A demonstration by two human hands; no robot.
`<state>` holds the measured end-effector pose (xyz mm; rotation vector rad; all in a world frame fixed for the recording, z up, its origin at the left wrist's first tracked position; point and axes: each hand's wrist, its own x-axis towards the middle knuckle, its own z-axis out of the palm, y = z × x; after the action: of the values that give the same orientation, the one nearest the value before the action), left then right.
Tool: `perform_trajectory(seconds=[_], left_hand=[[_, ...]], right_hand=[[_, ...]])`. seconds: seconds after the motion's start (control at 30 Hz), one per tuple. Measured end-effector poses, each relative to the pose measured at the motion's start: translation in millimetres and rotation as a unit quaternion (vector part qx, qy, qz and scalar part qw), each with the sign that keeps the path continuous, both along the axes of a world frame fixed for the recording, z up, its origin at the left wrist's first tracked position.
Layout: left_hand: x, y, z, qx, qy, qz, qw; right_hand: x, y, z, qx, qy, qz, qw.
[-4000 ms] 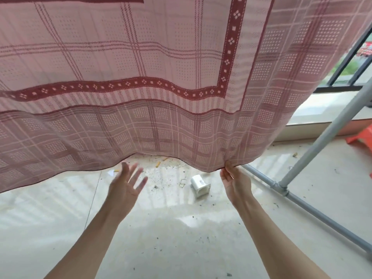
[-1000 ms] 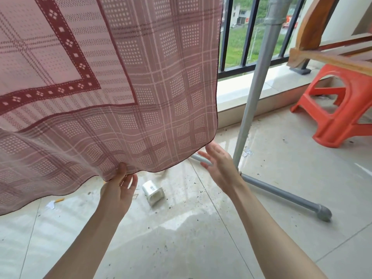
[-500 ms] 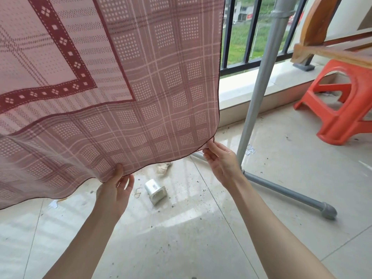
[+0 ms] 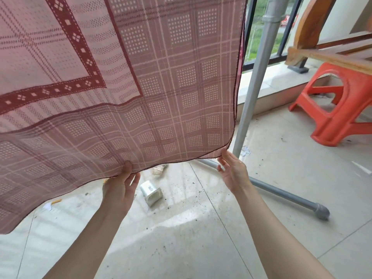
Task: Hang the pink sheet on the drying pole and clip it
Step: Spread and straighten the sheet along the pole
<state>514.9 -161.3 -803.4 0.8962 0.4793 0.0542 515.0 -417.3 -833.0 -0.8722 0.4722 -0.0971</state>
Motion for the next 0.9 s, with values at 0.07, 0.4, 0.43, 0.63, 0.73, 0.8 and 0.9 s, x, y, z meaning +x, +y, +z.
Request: perform_trajectory(seconds=[0.07,0.4,0.43,0.63,0.73,0.8,0.9], left_hand=[[-1.2,-2.2,2.1,0.004,-0.001,0.005,1.0],[-10.6,8.1,5.5,-0.026,-0.01,0.015,0.999],[-10.9,8.7,5.0,-0.031,-0.009,0.014,0.999],[-15.7,15.2,3.1,-0.015,0.004,-0.001,1.0],[-18.1,19.6,1.0,-0.002,0.003,0.0,1.0],[-18.2,22.6,-0.4,0.001,0.0,0.001,1.0],[-17.4,27.0,-1.4,-0.001,-0.004,-0.001,1.0]], right_hand=[[2.1,1.5,1.8,-0.012,0.002,-0.002,1.0],[-6.0,20.2,52.7,-0.002,-0.129,-0.006,0.992],[-4.4,24.1,55.7,-0.058,-0.133,0.003,0.989],[17.1,34.1,67.5,-0.238,-0.113,0.005,0.965],[29.3,37.3,70.2,-0.279,-0.105,0.028,0.954],[36.0,38.2,71.3,-0.3,-0.096,0.024,0.949],[41.0,37.3,67.5,-0.32,-0.096,0.005,0.943]])
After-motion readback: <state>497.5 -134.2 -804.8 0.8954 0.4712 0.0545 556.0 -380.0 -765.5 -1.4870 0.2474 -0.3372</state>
